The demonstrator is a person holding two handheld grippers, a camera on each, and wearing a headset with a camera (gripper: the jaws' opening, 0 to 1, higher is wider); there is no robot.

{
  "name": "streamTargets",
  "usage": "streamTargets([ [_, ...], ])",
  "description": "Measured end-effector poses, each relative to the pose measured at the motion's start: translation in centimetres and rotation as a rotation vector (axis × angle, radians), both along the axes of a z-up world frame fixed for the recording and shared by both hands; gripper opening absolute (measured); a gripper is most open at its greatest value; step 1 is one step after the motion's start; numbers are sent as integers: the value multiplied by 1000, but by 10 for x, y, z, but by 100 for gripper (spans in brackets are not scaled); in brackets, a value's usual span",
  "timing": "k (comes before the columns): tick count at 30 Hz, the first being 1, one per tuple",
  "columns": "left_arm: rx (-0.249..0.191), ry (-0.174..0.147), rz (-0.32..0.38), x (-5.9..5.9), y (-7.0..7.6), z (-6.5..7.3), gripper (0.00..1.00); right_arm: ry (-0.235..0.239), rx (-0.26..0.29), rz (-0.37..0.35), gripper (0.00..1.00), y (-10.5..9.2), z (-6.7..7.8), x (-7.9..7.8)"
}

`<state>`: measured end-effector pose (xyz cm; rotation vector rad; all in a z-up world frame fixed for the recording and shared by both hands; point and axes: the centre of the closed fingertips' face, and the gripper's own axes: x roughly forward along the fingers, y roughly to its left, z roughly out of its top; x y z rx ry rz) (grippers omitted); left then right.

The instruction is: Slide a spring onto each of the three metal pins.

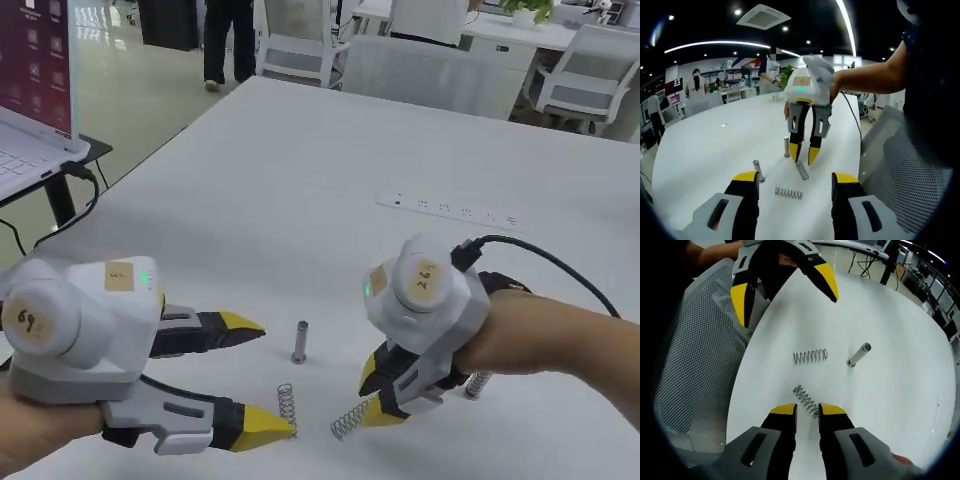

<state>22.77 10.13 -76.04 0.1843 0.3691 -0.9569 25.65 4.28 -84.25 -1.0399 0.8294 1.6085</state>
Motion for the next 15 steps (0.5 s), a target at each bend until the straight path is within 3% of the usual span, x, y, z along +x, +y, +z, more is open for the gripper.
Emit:
streamTargets([
  [15,-5,7,-11,-2,-3,-2,51,-26,-69,15,14,-14,-18,4],
])
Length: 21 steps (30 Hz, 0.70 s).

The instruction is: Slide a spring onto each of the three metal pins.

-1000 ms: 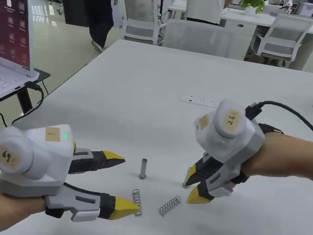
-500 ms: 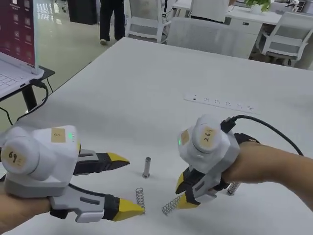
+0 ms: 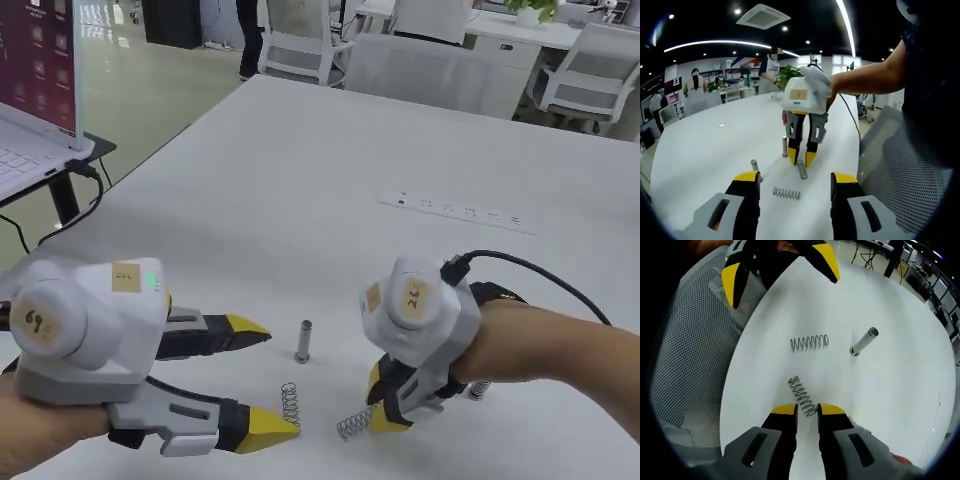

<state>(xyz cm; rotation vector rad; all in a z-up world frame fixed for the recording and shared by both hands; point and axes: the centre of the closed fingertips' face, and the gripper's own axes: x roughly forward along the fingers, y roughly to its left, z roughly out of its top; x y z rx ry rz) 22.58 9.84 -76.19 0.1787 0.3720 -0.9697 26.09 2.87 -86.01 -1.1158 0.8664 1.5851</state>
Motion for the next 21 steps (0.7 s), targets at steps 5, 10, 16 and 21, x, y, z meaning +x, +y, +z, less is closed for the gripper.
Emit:
streamTargets([
  [5,1,2,-9,0,-2,0,51,-7,-11,6,12,-5,-1,0],
  [10,3,3,-16,-1,-3,0,50,-6,-17,11,11,-6,-2,-2],
  [16,3,2,-17,0,-2,1,49,-22,-37,35,12,-8,-2,-5],
  [21,2,2,-20,0,-2,1,48,-42,-27,76,12,-5,-2,-6],
])
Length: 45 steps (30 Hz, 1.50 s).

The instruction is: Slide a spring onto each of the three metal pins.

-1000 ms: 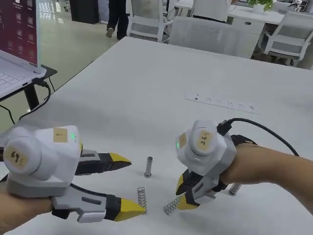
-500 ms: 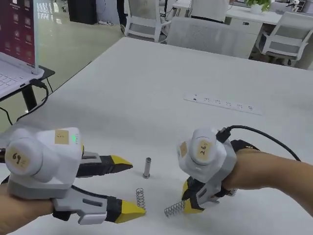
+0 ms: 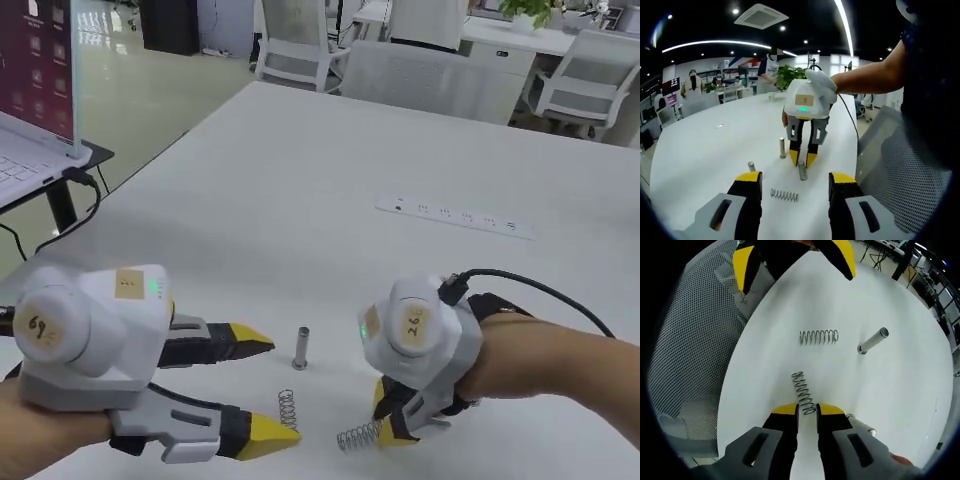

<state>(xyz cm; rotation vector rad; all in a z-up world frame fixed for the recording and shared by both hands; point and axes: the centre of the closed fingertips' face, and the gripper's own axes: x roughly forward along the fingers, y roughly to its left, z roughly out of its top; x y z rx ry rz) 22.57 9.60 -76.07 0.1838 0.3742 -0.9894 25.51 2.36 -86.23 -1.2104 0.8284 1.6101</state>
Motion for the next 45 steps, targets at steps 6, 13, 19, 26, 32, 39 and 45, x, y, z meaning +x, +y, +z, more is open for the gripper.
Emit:
streamTargets([
  [6,0,3,-3,-1,-1,-2,47,-21,-9,34,10,-2,0,1],
  [13,2,0,-18,-1,-4,-4,46,5,25,26,9,0,5,-5],
  [19,9,1,-51,-1,-12,-7,43,41,75,-21,9,5,24,-9],
  [26,20,1,-90,2,-21,-11,40,62,139,-64,9,13,46,-13],
  [32,8,-12,-109,4,-26,-6,37,54,187,-65,8,21,72,-18],
  [39,-14,-29,-121,6,-29,-1,30,54,238,-71,8,28,92,-24],
  [45,-7,-53,-143,6,-33,2,22,47,251,-74,8,33,99,-25],
])
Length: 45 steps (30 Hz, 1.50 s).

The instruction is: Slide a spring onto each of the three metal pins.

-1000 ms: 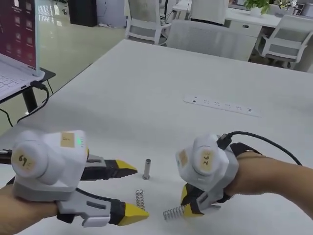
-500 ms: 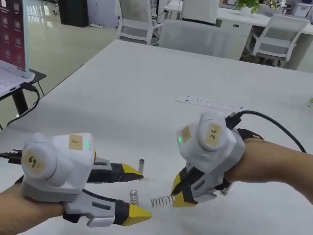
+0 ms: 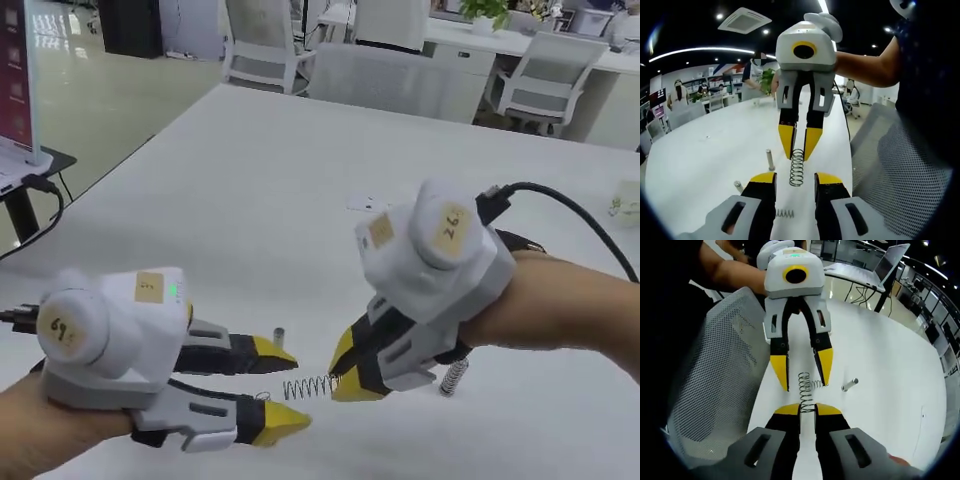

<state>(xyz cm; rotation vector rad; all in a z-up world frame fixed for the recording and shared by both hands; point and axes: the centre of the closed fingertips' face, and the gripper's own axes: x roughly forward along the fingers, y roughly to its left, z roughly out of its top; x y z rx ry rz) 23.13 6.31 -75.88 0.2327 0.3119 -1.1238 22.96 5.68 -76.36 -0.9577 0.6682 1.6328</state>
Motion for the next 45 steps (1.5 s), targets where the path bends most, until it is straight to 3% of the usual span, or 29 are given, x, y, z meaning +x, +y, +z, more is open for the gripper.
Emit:
streamTargets([
  [11,0,-22,-22,-1,-1,4,3,-6,2,-10,8,2,3,-1],
  [21,12,-35,-44,-3,-3,5,2,-7,6,-19,8,0,7,-2],
  [27,12,-34,-54,-4,-5,7,2,16,15,-43,9,-1,7,-3],
  [36,-3,-49,-67,-7,-8,17,2,34,7,-44,10,-1,-1,-6],
  [45,-13,-56,-66,-6,-9,19,2,18,19,-31,9,0,1,-6],
])
